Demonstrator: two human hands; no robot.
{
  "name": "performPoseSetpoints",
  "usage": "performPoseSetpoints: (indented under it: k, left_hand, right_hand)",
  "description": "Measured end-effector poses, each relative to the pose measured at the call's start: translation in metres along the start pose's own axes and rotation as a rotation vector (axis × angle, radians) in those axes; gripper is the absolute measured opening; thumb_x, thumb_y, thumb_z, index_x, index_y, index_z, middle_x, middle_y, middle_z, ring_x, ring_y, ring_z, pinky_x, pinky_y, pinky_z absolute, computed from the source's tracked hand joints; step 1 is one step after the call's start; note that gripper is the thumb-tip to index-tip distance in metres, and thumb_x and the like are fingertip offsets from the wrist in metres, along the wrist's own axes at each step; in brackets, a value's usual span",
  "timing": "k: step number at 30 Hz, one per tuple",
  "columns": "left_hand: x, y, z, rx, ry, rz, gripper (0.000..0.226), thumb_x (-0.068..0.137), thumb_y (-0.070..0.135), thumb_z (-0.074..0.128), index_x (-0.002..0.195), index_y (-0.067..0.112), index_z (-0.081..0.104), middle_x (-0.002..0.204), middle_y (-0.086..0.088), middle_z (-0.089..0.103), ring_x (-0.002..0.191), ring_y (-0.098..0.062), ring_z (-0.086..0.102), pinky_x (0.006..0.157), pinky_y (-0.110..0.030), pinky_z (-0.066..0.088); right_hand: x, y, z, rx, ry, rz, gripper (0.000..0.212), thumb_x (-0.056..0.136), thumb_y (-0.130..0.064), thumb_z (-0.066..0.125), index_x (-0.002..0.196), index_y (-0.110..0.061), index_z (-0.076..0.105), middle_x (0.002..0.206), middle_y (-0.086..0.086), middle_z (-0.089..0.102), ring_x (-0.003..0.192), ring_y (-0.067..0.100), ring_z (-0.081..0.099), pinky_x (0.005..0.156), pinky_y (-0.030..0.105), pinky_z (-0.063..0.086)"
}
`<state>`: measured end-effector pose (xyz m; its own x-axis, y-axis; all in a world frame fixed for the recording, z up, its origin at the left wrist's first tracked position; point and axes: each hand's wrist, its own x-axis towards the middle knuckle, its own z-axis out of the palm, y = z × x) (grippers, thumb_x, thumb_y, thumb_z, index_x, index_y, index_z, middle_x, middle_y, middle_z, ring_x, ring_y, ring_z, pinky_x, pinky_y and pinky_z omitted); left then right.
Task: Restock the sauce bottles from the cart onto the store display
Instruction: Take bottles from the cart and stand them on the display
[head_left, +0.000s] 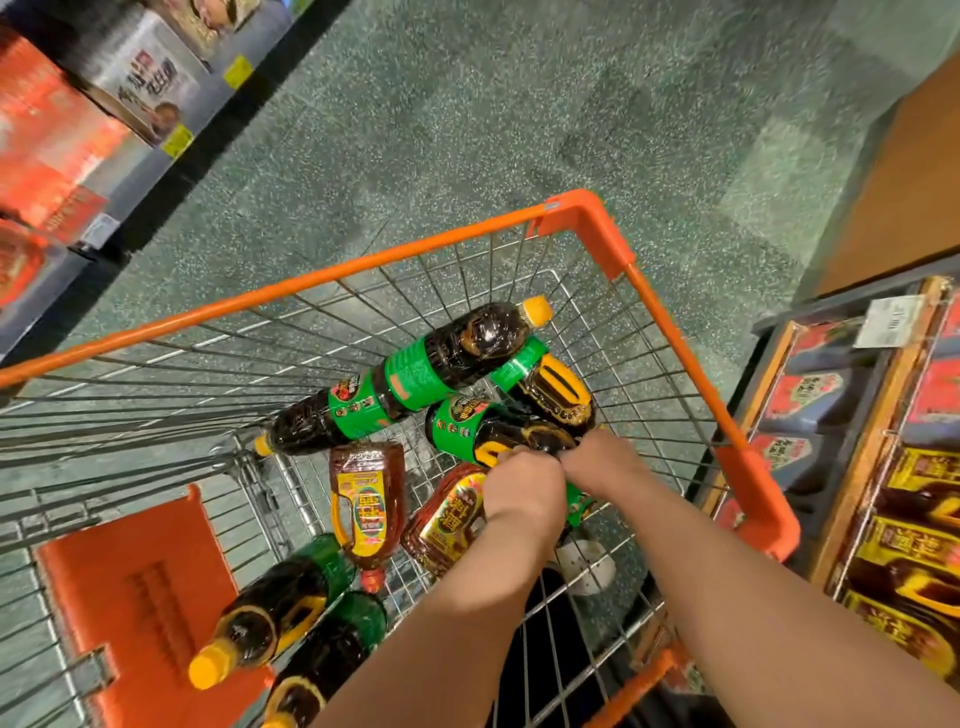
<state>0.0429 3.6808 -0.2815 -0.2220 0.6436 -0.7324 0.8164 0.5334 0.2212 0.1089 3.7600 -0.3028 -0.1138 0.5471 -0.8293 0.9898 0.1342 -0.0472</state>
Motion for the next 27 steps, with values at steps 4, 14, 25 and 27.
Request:
performPoseSetpoints:
  k: [4, 14, 25, 27]
  left_hand:
    - [-0.011, 0.0, -0.008, 0.029, -0.025, -0.065, 0.034, 0.092, -0.002, 0.048, 0.123, 0.003, 0.06, 0.126, -0.017, 0.056, 0.116, -0.03, 0.055, 0.087, -0.036, 0.049]
    - [-0.063, -0.03, -0.054, -0.035, -0.006, -0.12, 0.036, 0.094, 0.002, 0.042, 0.122, 0.007, 0.062, 0.127, -0.013, 0.06, 0.116, -0.031, 0.059, 0.091, -0.039, 0.049]
    - [-0.14, 0.03, -0.158, 0.043, 0.125, 0.336, 0.057, 0.069, 0.032, 0.079, 0.121, 0.024, 0.056, 0.114, -0.007, 0.064, 0.108, -0.027, 0.062, 0.083, -0.035, 0.052]
    - [-0.157, 0.057, -0.184, 0.125, 0.131, 0.416, 0.059, 0.061, 0.041, 0.083, 0.113, 0.024, 0.06, 0.107, -0.004, 0.069, 0.104, -0.025, 0.064, 0.079, -0.033, 0.052]
  right_hand:
    - [-0.008, 0.0, -0.002, 0.181, 0.084, -0.006, 0.039, 0.091, -0.04, 0.055, 0.091, -0.002, 0.065, 0.095, 0.016, 0.067, 0.09, 0.031, 0.063, 0.067, 0.028, 0.04]
    - [-0.086, -0.036, 0.003, 0.127, 0.357, -0.213, 0.035, 0.095, -0.037, 0.053, 0.109, -0.005, 0.052, 0.105, 0.016, 0.068, 0.099, 0.032, 0.065, 0.075, 0.035, 0.051]
    - [-0.21, 0.01, -0.114, -0.042, 0.492, -0.48, 0.024, 0.076, -0.03, 0.061, 0.098, -0.018, 0.063, 0.101, 0.008, 0.067, 0.099, 0.029, 0.062, 0.075, 0.033, 0.048]
    - [-0.236, 0.032, -0.143, -0.071, 0.508, -0.494, 0.028, 0.072, -0.039, 0.062, 0.093, -0.02, 0.062, 0.095, 0.007, 0.067, 0.094, 0.029, 0.063, 0.071, 0.032, 0.048]
